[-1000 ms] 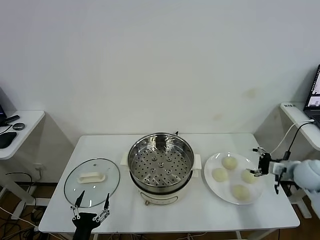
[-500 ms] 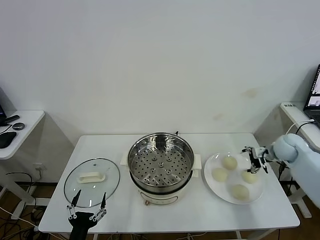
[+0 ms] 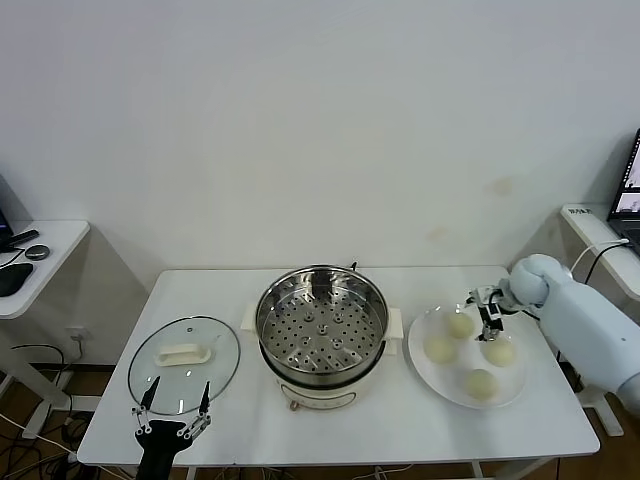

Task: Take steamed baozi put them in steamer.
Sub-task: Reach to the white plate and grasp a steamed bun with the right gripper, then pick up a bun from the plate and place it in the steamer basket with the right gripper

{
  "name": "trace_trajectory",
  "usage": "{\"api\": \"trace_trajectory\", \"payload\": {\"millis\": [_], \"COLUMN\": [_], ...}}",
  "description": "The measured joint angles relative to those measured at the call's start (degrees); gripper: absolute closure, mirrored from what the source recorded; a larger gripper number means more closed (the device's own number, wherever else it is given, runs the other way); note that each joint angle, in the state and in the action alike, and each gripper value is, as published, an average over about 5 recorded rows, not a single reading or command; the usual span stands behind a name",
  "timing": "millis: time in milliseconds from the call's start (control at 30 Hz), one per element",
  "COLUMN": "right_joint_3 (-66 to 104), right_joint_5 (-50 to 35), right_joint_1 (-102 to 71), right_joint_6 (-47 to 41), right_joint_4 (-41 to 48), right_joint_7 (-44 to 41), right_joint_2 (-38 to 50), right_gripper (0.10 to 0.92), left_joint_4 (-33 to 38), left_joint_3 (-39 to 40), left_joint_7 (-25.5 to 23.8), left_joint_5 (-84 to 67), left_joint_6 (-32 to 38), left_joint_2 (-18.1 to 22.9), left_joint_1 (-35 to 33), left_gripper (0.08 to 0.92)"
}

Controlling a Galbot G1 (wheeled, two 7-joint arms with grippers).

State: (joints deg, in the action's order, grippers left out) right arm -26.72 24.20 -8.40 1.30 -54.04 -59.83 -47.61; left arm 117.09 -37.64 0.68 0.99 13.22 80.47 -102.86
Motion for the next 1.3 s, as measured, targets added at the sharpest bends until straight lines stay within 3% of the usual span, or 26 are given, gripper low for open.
{"api": "trace_trajectory", "payload": {"millis": [267,767,1300], "right_joint_3": [-1.34,-2.02,-7.34], "right_joint_5": [1.38,2.35,-5.81], "right_joint_1": [1.19,1.60,6.48], "right_joint_6": [-0.42,-1.89,-4.84], "right_joint_4": [4.01,5.86,-2.94], "right_joint_7": [0.62,0.20,-1.05], "right_joint_2": [-3.51,-5.22,0.77], "right_gripper": [0.208,0.417,0.514], "left_joint_4": [-0.21,-0.20,0.78], "left_joint_3": [-0.44,-0.75,-0.54], "left_joint_7": [0.00,-0.02,-0.05], "left_joint_5": [0.03,0.10,0.06], "left_joint_6": [0.14,0.31,0.40], "left_joint_2": [-0.04,0.14,0.03], "left_joint_1": [0.17,0.20,-0.22], "left_gripper": [0.177,0.177,0.177]}}
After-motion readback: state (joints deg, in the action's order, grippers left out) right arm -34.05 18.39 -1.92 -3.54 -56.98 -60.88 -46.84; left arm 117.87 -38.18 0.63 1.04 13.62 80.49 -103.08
